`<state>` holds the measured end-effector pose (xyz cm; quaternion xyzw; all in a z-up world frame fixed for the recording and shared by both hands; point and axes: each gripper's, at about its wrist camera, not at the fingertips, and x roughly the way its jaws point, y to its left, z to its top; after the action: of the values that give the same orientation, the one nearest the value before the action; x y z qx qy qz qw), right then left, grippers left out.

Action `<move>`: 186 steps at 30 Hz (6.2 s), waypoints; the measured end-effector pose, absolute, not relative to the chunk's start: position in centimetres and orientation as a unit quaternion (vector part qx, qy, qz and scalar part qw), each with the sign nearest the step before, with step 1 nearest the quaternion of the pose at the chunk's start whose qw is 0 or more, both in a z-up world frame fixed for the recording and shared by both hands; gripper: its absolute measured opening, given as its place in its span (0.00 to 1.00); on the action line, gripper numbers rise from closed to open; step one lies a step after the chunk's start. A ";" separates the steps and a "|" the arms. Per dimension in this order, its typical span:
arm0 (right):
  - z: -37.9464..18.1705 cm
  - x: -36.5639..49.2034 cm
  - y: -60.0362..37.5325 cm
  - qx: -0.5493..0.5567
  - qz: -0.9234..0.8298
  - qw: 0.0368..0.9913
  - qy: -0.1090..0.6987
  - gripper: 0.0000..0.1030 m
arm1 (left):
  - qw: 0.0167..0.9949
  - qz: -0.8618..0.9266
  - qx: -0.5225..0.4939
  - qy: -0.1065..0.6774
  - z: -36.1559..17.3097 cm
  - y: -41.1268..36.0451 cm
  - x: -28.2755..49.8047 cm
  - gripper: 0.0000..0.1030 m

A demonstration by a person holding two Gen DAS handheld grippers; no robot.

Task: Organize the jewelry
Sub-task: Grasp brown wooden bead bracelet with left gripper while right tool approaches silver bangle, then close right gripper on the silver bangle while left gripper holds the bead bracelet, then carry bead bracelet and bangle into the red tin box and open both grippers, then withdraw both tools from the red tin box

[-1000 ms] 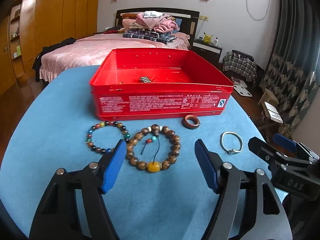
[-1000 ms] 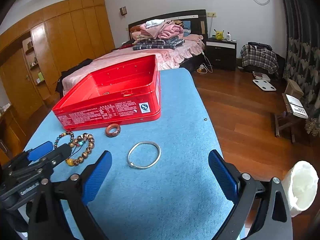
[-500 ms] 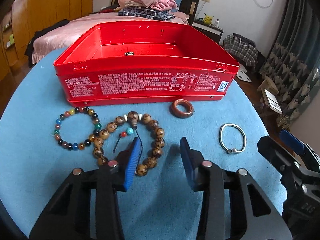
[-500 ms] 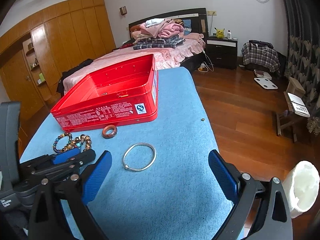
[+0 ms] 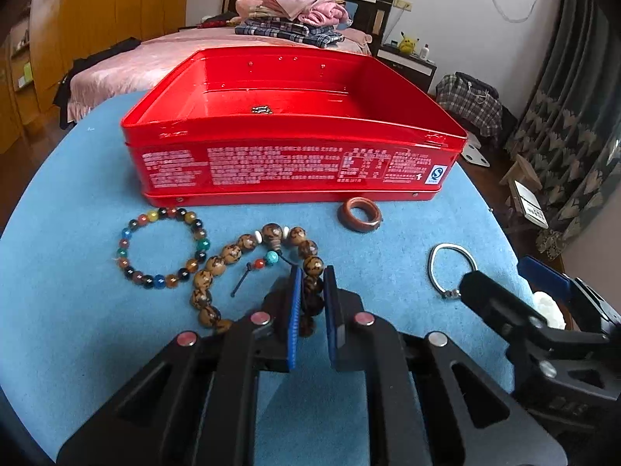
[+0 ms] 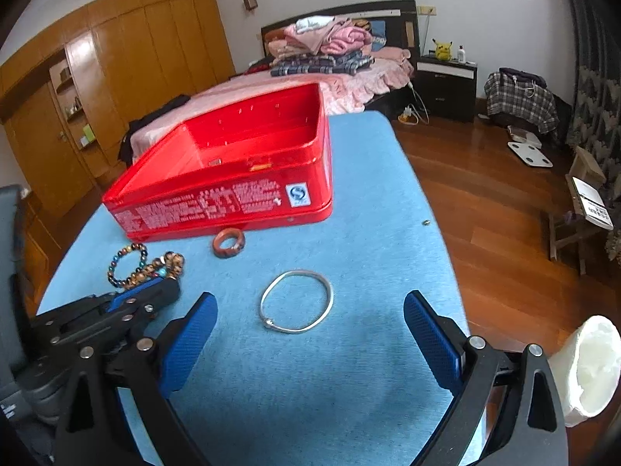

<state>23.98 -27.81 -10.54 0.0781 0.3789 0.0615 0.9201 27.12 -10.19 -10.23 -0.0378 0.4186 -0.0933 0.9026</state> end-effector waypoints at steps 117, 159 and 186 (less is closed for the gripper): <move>-0.9 33.5 -22.3 0.010 0.128 0.946 0.297 0.47 | 0.957 -0.100 -0.085 0.260 1.9 -4.3 34.7 0.10; -4.0 23.8 -22.6 0.045 0.090 0.950 0.295 0.93 | 0.949 -0.049 -0.046 0.307 -0.9 -1.0 25.8 0.85; -8.1 21.5 -22.6 0.048 0.079 0.937 0.337 0.93 | 0.925 -0.045 -0.039 0.375 -7.1 -1.6 24.8 0.76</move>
<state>21.52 -22.59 -8.06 0.0482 0.3369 0.0790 0.9370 24.84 -1.62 -7.09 -0.0386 0.3753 -0.0451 0.9250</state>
